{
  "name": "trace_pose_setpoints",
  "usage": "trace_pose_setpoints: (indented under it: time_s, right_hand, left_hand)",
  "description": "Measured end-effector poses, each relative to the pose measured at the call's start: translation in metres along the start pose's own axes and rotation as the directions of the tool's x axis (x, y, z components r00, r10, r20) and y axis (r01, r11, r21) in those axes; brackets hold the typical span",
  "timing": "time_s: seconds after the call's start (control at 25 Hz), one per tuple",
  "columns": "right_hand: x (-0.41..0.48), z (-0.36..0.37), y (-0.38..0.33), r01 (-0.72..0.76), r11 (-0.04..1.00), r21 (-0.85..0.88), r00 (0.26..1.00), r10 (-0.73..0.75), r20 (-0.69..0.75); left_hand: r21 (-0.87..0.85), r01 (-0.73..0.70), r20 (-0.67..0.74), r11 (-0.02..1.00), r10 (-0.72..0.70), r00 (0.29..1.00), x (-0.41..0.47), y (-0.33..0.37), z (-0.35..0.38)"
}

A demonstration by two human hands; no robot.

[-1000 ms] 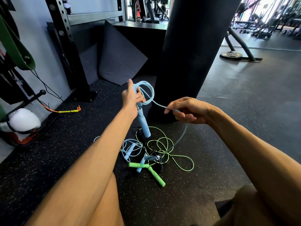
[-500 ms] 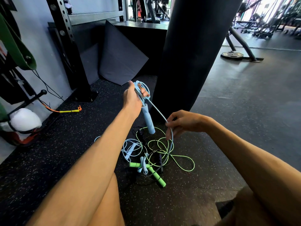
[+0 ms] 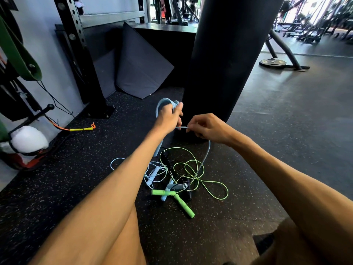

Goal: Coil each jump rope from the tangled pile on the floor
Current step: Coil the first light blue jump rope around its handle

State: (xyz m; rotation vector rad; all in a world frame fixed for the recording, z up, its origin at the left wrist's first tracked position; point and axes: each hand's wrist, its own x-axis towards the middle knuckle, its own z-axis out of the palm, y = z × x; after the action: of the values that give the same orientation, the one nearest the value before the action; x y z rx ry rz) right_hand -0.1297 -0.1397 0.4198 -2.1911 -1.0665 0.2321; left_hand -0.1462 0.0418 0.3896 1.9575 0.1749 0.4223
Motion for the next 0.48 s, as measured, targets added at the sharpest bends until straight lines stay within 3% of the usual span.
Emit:
trace_pose_setpoints:
  time_s: [0.08,0.16,0.32,0.48]
  right_hand:
    - [0.004,-0.001,0.003,0.049,0.996,-0.068,0.99,-0.058,-0.132]
    - [0.007,-0.002,0.006,0.045,0.996,-0.083,0.967,-0.064,-0.248]
    - [0.011,-0.003,0.017,-0.046,0.999,-0.014,0.928,0.038,-0.372]
    - [0.007,-0.001,0.03,-0.187,0.974,0.129,0.912,0.221,-0.345]
  left_hand:
    - [0.143,-0.023,0.142,0.989,0.003,0.99,-0.006,0.002,0.003]
    - [0.167,-0.011,0.29,0.986,-0.039,0.956,-0.012,0.007,0.006]
    - [-0.083,0.256,0.555,0.963,-0.169,0.814,-0.02,0.013,0.006]
    - [-0.268,0.317,0.558,0.91,-0.122,0.821,-0.017,0.017,0.004]
